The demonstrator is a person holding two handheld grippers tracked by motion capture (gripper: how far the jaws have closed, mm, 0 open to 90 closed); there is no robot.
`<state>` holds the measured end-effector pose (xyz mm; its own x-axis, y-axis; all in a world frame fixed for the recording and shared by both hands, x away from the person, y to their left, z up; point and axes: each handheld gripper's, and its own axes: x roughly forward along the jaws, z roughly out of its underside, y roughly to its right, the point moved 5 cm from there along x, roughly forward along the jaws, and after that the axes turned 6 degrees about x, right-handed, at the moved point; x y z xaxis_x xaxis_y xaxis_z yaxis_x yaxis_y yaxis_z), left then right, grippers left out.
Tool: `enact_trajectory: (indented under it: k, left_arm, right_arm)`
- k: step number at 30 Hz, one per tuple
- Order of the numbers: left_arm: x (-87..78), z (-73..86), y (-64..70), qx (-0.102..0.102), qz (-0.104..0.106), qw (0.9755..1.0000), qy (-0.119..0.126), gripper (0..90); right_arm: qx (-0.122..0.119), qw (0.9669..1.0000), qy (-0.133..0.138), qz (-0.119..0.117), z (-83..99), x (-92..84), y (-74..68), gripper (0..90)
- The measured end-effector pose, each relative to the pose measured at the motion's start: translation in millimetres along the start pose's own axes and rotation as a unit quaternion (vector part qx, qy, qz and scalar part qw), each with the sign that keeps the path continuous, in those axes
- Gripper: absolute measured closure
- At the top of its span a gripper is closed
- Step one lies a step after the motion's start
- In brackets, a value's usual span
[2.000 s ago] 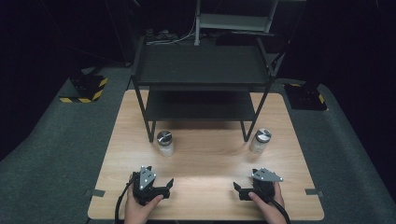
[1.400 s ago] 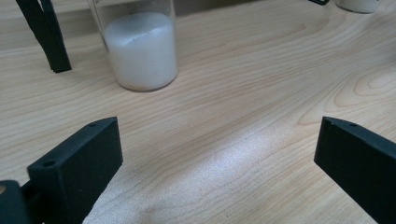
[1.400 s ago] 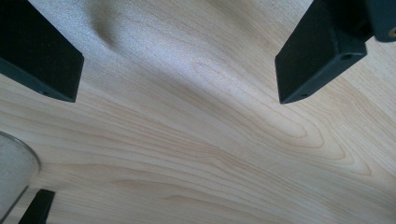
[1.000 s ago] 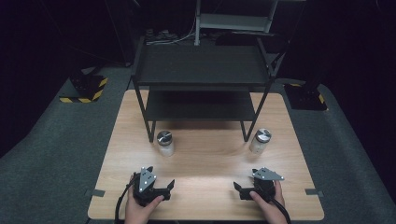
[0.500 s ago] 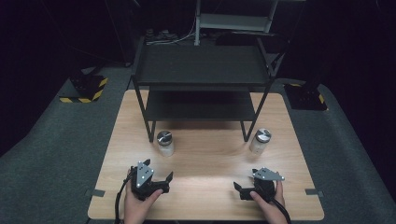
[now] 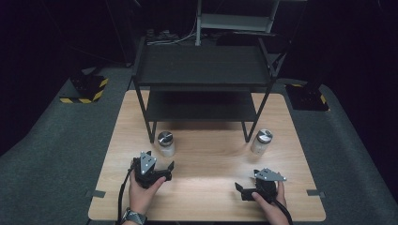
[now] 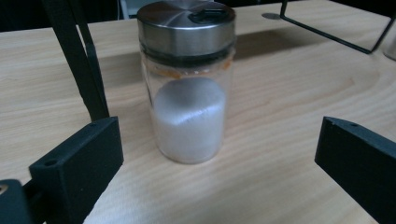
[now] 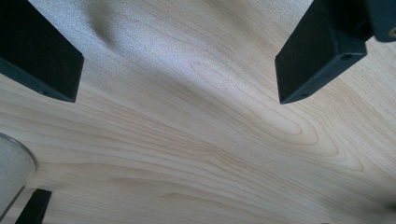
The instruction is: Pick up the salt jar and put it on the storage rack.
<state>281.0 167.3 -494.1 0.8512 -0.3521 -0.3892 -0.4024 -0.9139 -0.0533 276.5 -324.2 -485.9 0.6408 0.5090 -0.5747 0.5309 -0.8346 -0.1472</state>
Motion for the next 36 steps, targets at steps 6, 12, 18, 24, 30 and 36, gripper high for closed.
enact_trajectory:
  k: [6, 12, 18, 24, 30, 36]
  left_arm:
    - [12.6, 3.1, -1.5, -0.012, -0.012, 0.9998, -0.004, 3.2]
    - [23.6, 4.1, 1.0, -0.011, -0.019, 0.9997, 0.007, 4.8]
    - [41.2, -3.2, 3.6, -0.016, -0.026, 0.9995, 0.009, 8.5]
    - [49.1, -5.5, 5.3, -0.007, -0.041, 0.999, 0.015, 20.7]
    - [50.2, -5.2, 7.2, -0.011, -0.051, 0.9985, 0.019, 30.7]
    - [50.0, -5.2, 9.3, -0.01, -0.055, 0.9982, 0.019, 30.8]
  right_arm:
    - [0.003, 1.0, 0.002, -0.001, 0.3, -0.1, 1.1, 0.9]
    - [0.002, 1.0, 0.001, -0.003, 0.2, 0.0, 1.4, 0.9]
    - [0.003, 1.0, 0.002, -0.003, 0.6, -0.4, 1.3, 0.9]
    - [0.004, 1.0, 0.003, -0.004, 0.7, -0.4, 1.9, 0.9]
    - [0.005, 1.0, 0.002, -0.006, 0.5, -0.4, 2.6, 0.9]
    - [0.006, 0.9999, 0.003, -0.007, 0.6, -0.5, 3.2, 0.9]
